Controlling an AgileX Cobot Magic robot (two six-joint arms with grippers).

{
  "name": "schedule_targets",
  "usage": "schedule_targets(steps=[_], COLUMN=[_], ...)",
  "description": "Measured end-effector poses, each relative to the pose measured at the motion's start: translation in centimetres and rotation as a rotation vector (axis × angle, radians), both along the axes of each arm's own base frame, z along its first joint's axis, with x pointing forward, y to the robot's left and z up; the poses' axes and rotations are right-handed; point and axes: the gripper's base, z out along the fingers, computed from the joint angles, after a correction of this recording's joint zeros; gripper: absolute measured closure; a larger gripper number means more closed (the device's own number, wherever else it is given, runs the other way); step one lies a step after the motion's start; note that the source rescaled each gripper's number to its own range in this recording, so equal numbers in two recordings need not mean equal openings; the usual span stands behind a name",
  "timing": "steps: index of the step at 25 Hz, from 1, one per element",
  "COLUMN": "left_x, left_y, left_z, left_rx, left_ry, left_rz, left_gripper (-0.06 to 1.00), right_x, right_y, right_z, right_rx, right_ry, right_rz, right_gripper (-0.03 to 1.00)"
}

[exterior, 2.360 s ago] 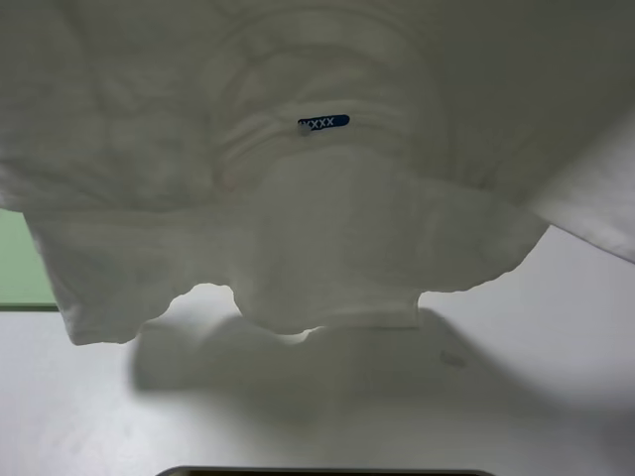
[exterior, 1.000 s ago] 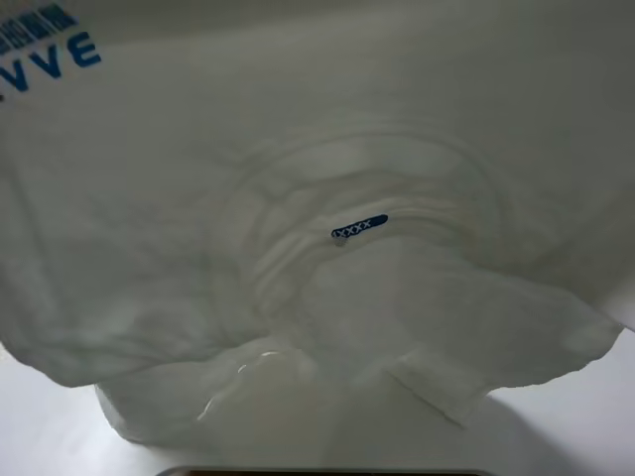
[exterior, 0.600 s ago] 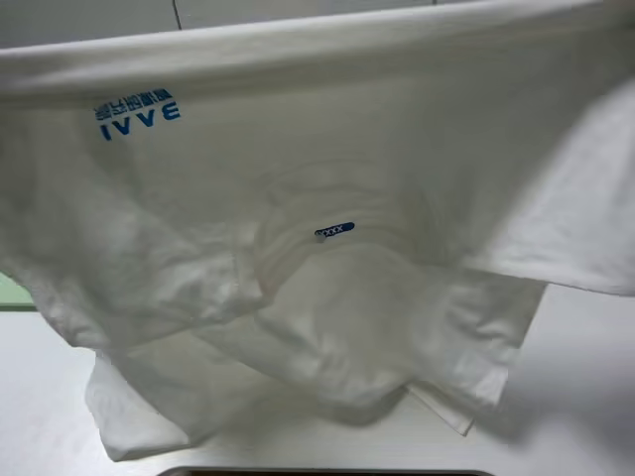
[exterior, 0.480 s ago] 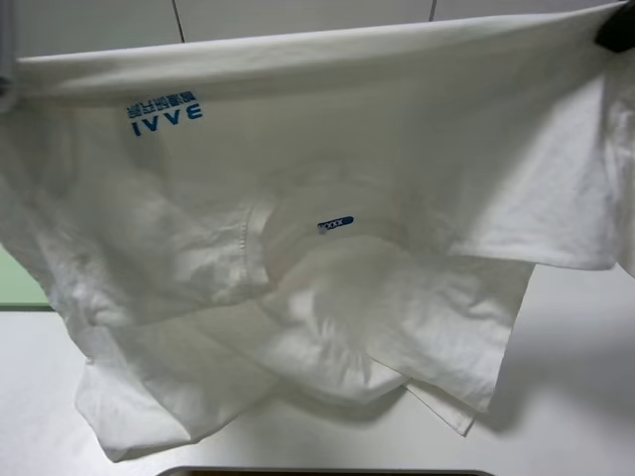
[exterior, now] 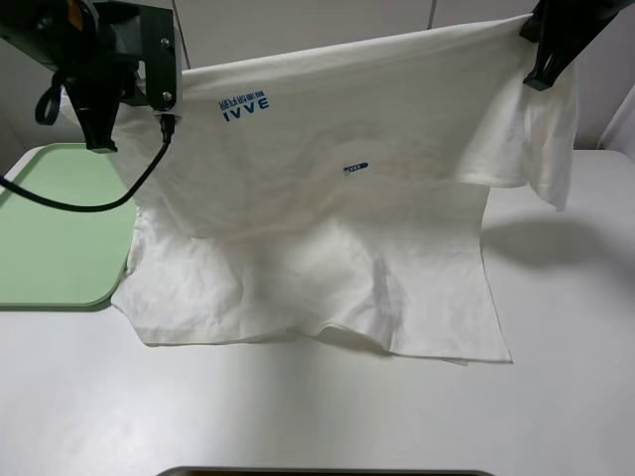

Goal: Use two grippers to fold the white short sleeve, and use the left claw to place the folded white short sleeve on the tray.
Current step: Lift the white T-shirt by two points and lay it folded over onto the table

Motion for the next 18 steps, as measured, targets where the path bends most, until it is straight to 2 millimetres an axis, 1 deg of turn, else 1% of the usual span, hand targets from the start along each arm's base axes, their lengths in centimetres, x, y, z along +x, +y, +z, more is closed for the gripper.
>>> schedule_targets(steps=[1, 2, 5, 7, 10, 11, 12, 13, 18], left_x=[1.3, 3.9, 4.5, 4.6, 4.1, 4.1, 3.6, 3.3, 1.7], left_y=[-0.1, -0.8, -0.9, -1.0, -1.0, -1.0, -1.0, -0.9, -0.7], left_z=[-1.0, -2.4, -3.4, -3.9, -5.1, -5.1, -6.1, -6.6, -9.0], left_rx=[0.001, -0.016, -0.021, -0.031, -0.054, -0.054, -0.074, -0.081, -0.11], left_ry=[-0.015, -0.046, -0.023, -0.002, 0.043, 0.043, 0.082, 0.103, 0.201], left_rz=[-0.011, -0.021, -0.004, 0.008, 0.026, 0.026, 0.042, 0.048, 0.085], left_gripper=[0.94, 0.94, 0.94, 0.94, 0.94, 0.94, 0.94, 0.94, 0.94], right_x=[0.7, 1.4, 2.3, 2.5, 2.5, 2.5, 2.4, 2.1, 1.3], right_y=[-0.1, -0.1, 0.1, 0.2, 0.2, 0.2, 0.1, 0.0, 0.0], right_z=[-0.4, -1.1, -2.4, -3.0, -3.5, -3.5, -3.8, -4.1, -4.8], right_rx=[0.005, 0.013, 0.041, 0.068, 0.08, 0.08, 0.08, 0.079, 0.108], right_ry=[-0.017, -0.028, -0.003, 0.026, 0.057, 0.057, 0.087, 0.133, 0.25], right_rz=[0.005, 0.01, 0.005, -0.008, -0.021, -0.021, -0.031, -0.049, -0.091], right_gripper=[0.97, 0.97, 0.97, 0.97, 0.97, 0.97, 0.97, 0.97, 0.97])
